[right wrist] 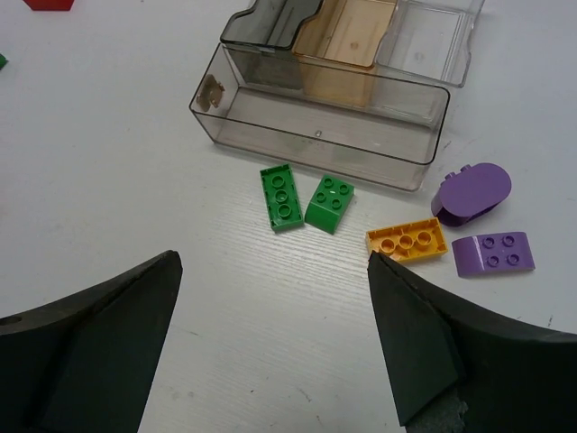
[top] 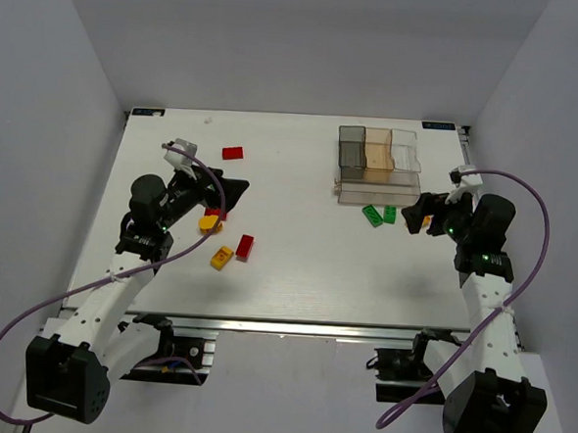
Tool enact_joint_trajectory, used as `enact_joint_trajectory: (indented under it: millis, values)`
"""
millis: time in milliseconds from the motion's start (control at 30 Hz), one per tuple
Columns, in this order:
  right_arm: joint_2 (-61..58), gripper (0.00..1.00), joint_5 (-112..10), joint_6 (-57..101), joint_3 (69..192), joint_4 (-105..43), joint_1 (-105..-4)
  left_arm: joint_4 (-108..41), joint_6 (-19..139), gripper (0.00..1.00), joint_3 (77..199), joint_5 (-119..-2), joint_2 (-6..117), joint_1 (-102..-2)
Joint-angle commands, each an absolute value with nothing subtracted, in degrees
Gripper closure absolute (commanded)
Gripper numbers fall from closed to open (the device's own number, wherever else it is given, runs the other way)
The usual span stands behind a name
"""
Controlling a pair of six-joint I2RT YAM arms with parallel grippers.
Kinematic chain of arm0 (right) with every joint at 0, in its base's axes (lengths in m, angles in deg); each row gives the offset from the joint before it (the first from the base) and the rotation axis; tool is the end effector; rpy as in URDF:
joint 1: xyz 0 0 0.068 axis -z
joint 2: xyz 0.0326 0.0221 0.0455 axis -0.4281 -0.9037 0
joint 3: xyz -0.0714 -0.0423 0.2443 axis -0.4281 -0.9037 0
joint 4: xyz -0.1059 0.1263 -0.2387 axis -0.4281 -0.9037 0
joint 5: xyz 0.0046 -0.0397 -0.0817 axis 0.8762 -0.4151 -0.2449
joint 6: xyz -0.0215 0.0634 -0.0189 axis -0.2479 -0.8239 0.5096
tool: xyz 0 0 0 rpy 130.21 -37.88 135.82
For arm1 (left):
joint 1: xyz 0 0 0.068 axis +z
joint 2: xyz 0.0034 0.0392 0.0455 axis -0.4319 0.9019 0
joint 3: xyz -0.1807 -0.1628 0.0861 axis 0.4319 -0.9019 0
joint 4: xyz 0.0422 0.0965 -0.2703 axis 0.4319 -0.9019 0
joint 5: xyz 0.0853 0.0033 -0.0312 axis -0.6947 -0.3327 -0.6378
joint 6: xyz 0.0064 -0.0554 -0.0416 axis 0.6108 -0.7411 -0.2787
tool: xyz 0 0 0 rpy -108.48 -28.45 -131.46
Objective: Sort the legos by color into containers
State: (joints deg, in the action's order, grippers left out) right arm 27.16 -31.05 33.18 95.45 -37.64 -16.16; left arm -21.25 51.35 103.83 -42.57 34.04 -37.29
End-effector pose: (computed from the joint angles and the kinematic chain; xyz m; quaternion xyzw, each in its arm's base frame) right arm 0.2671 -0.0170 0.2712 -0.1017 0.7974 0.1251 0.5815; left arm 0.2699 -0.0814 0.2928 0.1067 0.7092 -0.3418 0.6073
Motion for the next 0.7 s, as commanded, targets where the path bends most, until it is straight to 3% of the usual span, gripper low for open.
enact_joint_trajectory:
  millis: [0, 267, 400, 433, 500, 567, 600, 667]
  values:
    - [27.91, 0.11, -28.50, 32.77, 97.17, -37.52, -15.77, -20.20, 51.32, 0.02, 104.72, -41.27, 33.63, -37.01]
    - [28.08, 0.11, -18.59, 42.07, 95.15, -39.71, -15.51, -20.11, 51.23, 0.02, 104.73, -41.01, 33.81, -37.01]
    - [28.44, 0.11, -19.42, 48.74, 94.27, -40.50, -15.85, -20.28, 51.41, 0.03, 104.64, -41.36, 33.81, -37.01]
    - [28.44, 0.11, -19.44, 49.99, 94.97, -41.46, -15.94, -20.20, 51.32, 0.08, 104.55, -41.45, 33.81, -37.01]
    - [27.13, 0.11, -21.73, 52.97, 97.42, -48.12, -16.21, -20.46, 51.06, 0.56, 104.72, -41.71, 33.98, -37.01]
    - [25.81, 0.11, -23.21, 56.59, 100.94, -53.40, -16.03, -20.90, 50.27, 0.95, 105.08, -42.50, 34.24, -37.01]
    - [25.45, 0.11, -25.14, 54.85, 101.30, -53.16, -16.12, -20.99, 49.83, 0.98, 105.34, -42.42, 34.33, -37.01]
    - [23.61, 0.11, -31.30, 54.13, 103.84, -54.64, -16.03, -20.90, 49.21, 0.95, 105.34, -42.15, 34.51, -37.01]
